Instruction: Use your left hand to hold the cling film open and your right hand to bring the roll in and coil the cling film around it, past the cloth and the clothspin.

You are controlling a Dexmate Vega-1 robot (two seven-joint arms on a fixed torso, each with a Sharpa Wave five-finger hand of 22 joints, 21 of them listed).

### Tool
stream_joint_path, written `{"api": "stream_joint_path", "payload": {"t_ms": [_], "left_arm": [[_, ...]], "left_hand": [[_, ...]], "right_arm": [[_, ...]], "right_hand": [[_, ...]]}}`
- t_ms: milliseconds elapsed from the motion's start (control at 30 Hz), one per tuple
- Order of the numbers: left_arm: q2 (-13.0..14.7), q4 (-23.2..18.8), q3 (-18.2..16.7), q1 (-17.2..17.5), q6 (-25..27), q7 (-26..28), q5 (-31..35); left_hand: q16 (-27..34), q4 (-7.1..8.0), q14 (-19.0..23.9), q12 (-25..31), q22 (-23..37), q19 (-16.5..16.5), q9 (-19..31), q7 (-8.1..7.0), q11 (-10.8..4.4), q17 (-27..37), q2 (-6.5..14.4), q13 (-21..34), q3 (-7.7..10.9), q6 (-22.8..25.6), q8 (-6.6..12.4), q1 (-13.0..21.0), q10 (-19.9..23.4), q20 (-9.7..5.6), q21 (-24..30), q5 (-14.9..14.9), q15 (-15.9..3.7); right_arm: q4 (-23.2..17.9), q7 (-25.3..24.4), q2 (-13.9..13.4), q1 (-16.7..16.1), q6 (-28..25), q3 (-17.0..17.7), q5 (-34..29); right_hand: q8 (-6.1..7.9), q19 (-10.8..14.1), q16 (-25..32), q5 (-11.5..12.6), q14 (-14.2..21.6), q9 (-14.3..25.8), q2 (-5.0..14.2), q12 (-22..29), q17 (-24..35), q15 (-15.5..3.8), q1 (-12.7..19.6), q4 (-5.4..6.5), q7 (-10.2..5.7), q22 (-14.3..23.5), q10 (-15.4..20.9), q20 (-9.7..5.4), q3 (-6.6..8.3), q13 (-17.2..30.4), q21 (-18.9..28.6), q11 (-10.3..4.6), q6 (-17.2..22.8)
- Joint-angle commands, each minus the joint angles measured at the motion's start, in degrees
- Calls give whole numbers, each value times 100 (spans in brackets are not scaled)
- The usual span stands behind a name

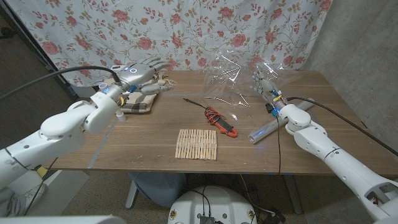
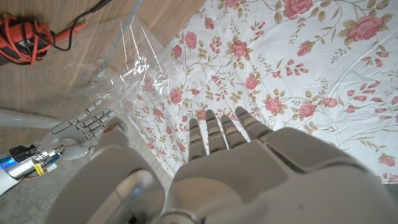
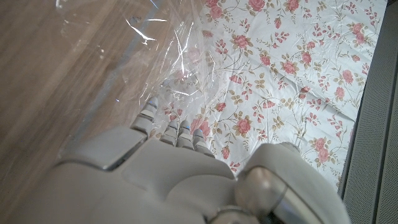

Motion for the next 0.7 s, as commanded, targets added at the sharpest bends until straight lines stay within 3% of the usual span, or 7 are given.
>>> {"api": "stream_joint_path", "payload": {"t_ms": [33,400,700], "left_arm": [[269,-229,-774,630,144,-495,513],[157,-164,-1266,906,-276,-906,1071],[-96,-242,-1582,1076,-508,-1261,1530]], "left_hand": [[-20,-14,-23,-11,10,55,22,3,-9,18,-67,21,-10,9,-13,10,-34,65,20,35,13],[-82,-15,-149,-61,13,-67,24,-34,4,19,-69,25,-2,-24,-38,29,-118,116,-45,41,10],[-121,-16,-296,-96,13,-114,26,-65,12,19,-71,29,6,-74,-63,48,-175,138,-67,49,10]], "right_arm": [[71,25,5,72,-44,-11,1],[115,44,22,118,-71,-42,-10],[62,-5,-10,98,-125,-15,1]], "right_hand": [[12,10,35,22,-22,8,-11,31,11,-35,12,-6,14,23,15,-14,-9,1,21,19,16],[9,11,39,23,-15,8,-4,31,8,-39,16,-10,15,23,16,-8,-6,0,23,16,9],[8,12,41,24,-9,8,0,29,6,-31,19,-15,16,23,12,-12,-5,-1,24,16,10]]}}
